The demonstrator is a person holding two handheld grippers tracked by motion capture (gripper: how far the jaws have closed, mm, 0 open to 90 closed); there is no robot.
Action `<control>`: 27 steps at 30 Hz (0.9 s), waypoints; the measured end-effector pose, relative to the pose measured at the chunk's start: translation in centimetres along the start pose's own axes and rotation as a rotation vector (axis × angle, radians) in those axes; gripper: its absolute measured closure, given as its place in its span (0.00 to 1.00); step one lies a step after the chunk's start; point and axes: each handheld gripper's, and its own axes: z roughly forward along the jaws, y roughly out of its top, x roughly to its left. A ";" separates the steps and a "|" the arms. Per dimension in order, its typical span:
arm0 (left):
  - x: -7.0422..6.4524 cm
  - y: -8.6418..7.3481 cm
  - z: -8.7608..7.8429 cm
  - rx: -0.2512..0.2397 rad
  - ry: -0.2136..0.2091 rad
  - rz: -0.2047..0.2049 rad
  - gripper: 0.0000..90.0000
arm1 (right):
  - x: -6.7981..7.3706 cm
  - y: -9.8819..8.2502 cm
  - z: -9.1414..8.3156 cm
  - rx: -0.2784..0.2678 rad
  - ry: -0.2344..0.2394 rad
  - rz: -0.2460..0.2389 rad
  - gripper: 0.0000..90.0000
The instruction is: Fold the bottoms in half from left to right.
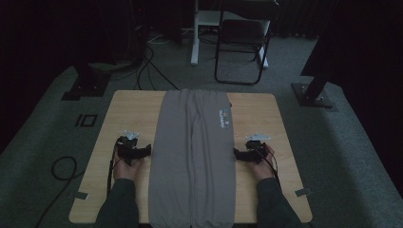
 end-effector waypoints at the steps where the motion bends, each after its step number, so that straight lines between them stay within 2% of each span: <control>1: 0.0 0.0 0.0 0.000 0.000 0.000 0.30 | 0.0 0.0 0.0 0.000 0.000 0.000 0.17; 2: -0.1 -0.2 -0.4 -0.003 0.001 -0.005 0.38 | 0.0 0.0 0.0 0.000 0.000 0.000 0.17; 5: -0.1 -0.2 -0.5 0.004 -0.001 -0.001 0.41 | 0.0 0.0 0.0 0.000 0.000 0.000 0.17; 6: -0.1 -0.2 -0.8 0.014 -0.015 0.010 0.44 | 0.0 0.0 0.0 0.000 0.000 0.000 0.17; 8: -0.3 -0.4 -0.8 0.002 -0.008 0.004 0.44 | 0.0 0.0 0.0 -0.003 0.000 -0.002 0.18; 13: -0.2 -0.4 -1.0 0.012 -0.027 0.018 0.45 | 0.0 0.0 0.0 -0.003 -0.001 0.001 0.18; 14: -0.2 -0.4 -1.1 0.015 -0.031 0.005 0.46 | 0.1 0.0 0.0 -0.004 -0.003 0.002 0.18; 17: 0.2 -0.4 -1.4 0.006 -0.116 -0.074 0.51 | 0.1 0.0 0.0 -0.004 -0.005 0.004 0.18; 19: -0.1 -0.4 -1.6 -0.004 -0.130 -0.074 0.51 | 0.1 0.0 0.0 -0.004 -0.005 0.004 0.18; 23: -1.2 -0.4 -1.8 -0.022 -0.145 -0.038 0.49 | 0.1 0.0 0.0 -0.004 -0.005 0.004 0.18; 27: -2.6 -0.4 -1.5 -0.008 -0.144 0.017 0.47 | 0.1 0.0 0.0 -0.004 -0.005 0.004 0.18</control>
